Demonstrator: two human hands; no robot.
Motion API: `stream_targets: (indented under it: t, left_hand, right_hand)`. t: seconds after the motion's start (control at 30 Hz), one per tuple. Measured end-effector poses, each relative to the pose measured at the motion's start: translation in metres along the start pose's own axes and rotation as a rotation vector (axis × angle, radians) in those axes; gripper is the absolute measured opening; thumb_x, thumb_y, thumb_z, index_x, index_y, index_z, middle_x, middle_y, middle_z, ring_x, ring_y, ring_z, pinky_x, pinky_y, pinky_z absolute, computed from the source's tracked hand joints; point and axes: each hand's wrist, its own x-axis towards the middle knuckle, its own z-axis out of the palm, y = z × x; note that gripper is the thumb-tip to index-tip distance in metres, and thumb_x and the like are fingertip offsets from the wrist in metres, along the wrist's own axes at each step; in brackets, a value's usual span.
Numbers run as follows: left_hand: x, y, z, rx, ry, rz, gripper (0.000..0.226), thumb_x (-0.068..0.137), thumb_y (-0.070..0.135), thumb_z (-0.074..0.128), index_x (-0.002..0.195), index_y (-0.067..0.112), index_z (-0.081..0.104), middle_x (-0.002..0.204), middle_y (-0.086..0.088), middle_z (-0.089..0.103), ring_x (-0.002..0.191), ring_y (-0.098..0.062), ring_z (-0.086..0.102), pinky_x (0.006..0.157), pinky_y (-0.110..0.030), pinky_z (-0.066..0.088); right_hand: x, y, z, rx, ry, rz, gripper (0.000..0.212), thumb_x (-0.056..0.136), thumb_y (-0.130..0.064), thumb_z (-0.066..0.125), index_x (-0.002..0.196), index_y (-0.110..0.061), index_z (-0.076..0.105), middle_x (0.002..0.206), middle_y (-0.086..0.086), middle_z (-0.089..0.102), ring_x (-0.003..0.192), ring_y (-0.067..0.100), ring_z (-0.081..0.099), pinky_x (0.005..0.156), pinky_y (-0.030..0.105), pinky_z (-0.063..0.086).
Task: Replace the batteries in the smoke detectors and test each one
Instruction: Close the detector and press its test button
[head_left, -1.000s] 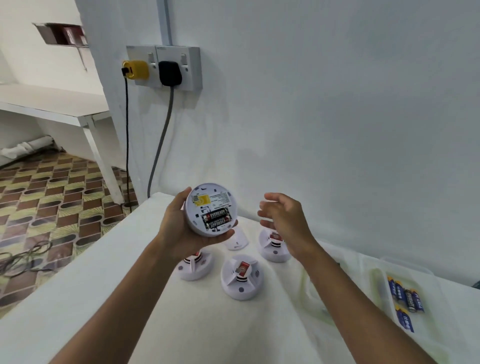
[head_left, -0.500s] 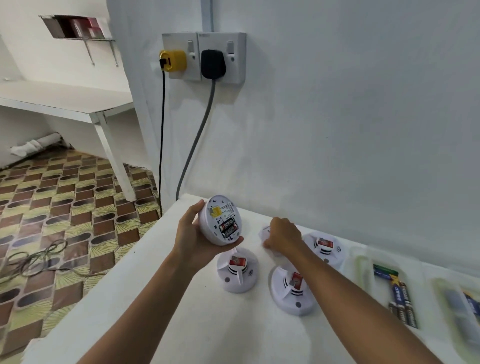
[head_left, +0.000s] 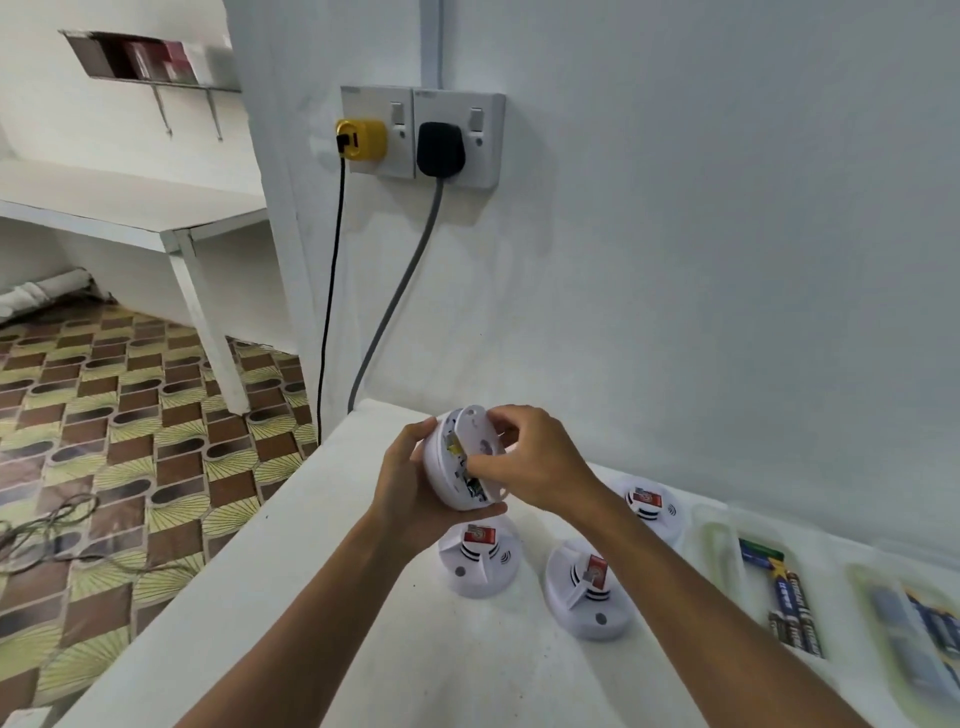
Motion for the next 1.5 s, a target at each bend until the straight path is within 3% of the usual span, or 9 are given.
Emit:
stream_targets:
  t: [0.1, 0.4, 0.53, 0.7, 0.93, 1.03, 1.13, 1.23, 1.5]
  left_hand:
    - [0.0, -0.002, 0.003, -0.01, -0.037, -0.009, 0.05, 0.08, 0.043, 0.047, 0.106, 0.008, 0.073, 0.107, -0.02, 0.068, 0.1, -0.035, 0.062, 0.099, -0.061, 0.036]
    - [-0.008, 0.002, 0.007, 0.009, 0.028, -0.013, 0.049, 0.089, 0.042, 0.039, 0.113, 0.01, 0.067, 0.106, -0.018, 0.07, 0.1, -0.037, 0.062, 0.094, -0.061, 0.043]
    - [-0.009, 0.003, 0.013, 0.014, 0.075, -0.022, 0.049, 0.089, 0.041, 0.039, 0.115, 0.009, 0.065, 0.108, -0.02, 0.067, 0.102, -0.037, 0.06, 0.093, -0.057, 0.045]
    - [-0.009, 0.001, 0.019, 0.013, 0.143, -0.019, 0.048, 0.087, 0.041, 0.04, 0.115, 0.009, 0.063, 0.106, -0.018, 0.066, 0.1, -0.033, 0.058, 0.086, -0.049, 0.047]
    - [-0.007, -0.008, 0.023, 0.077, 0.27, 0.024, 0.051, 0.09, 0.042, 0.039, 0.122, 0.008, 0.059, 0.107, -0.02, 0.061, 0.098, -0.033, 0.058, 0.083, -0.05, 0.051]
    - [-0.008, -0.011, 0.024, 0.114, 0.3, 0.058, 0.045, 0.092, 0.04, 0.036, 0.112, 0.008, 0.061, 0.098, -0.019, 0.063, 0.09, -0.031, 0.059, 0.083, -0.05, 0.05]
    - [-0.012, -0.013, 0.026, 0.13, 0.292, 0.066, 0.039, 0.092, 0.038, 0.037, 0.099, 0.01, 0.063, 0.088, -0.017, 0.064, 0.083, -0.029, 0.06, 0.084, -0.049, 0.05]
    - [-0.017, -0.012, 0.026, 0.12, 0.226, 0.034, 0.041, 0.091, 0.039, 0.04, 0.105, 0.009, 0.065, 0.094, -0.018, 0.067, 0.09, -0.03, 0.061, 0.09, -0.052, 0.048]
    - [-0.03, -0.011, 0.015, 0.096, 0.046, 0.069, 0.034, 0.084, 0.016, 0.043, 0.11, 0.007, 0.063, 0.101, -0.022, 0.07, 0.085, -0.037, 0.07, 0.095, -0.06, 0.044]
  right_hand:
    - [-0.003, -0.005, 0.001, -0.037, 0.027, -0.017, 0.046, 0.069, -0.022, 0.078, 0.111, -0.012, 0.063, 0.087, -0.013, 0.051, 0.088, 0.014, 0.056, 0.062, 0.01, 0.043]
    - [-0.004, -0.007, -0.009, -0.03, -0.03, -0.086, 0.059, 0.068, -0.025, 0.085, 0.121, -0.01, 0.064, 0.101, -0.004, 0.058, 0.092, 0.014, 0.057, 0.064, 0.009, 0.044]
    - [-0.001, -0.007, -0.008, -0.052, -0.065, -0.087, 0.054, 0.068, -0.027, 0.086, 0.116, -0.01, 0.067, 0.1, 0.001, 0.067, 0.089, 0.017, 0.061, 0.067, 0.016, 0.049]
    - [-0.003, -0.007, -0.01, 0.031, -0.081, -0.061, 0.042, 0.073, -0.028, 0.082, 0.11, -0.011, 0.072, 0.086, -0.005, 0.066, 0.082, 0.012, 0.062, 0.057, 0.008, 0.042]
    - [-0.007, -0.005, -0.004, 0.066, -0.004, 0.01, 0.037, 0.069, -0.026, 0.085, 0.101, -0.013, 0.075, 0.092, 0.0, 0.074, 0.083, 0.015, 0.068, 0.067, 0.02, 0.055]
    - [-0.008, -0.002, 0.003, 0.077, 0.039, 0.041, 0.032, 0.066, -0.029, 0.085, 0.091, -0.011, 0.076, 0.086, 0.001, 0.074, 0.079, 0.019, 0.068, 0.069, 0.031, 0.059]
    - [-0.011, 0.001, 0.008, 0.088, 0.055, 0.06, 0.035, 0.067, -0.031, 0.084, 0.092, -0.01, 0.075, 0.087, 0.002, 0.073, 0.078, 0.02, 0.067, 0.068, 0.031, 0.058]
    - [-0.017, 0.002, 0.007, 0.091, 0.079, 0.045, 0.039, 0.069, -0.035, 0.084, 0.098, -0.011, 0.073, 0.088, -0.001, 0.07, 0.077, 0.017, 0.064, 0.063, 0.023, 0.053]
    - [-0.041, 0.022, 0.003, 0.27, 0.259, 0.006, 0.046, 0.077, -0.028, 0.08, 0.118, -0.023, 0.06, 0.113, -0.013, 0.059, 0.101, 0.004, 0.057, 0.081, 0.017, 0.049]
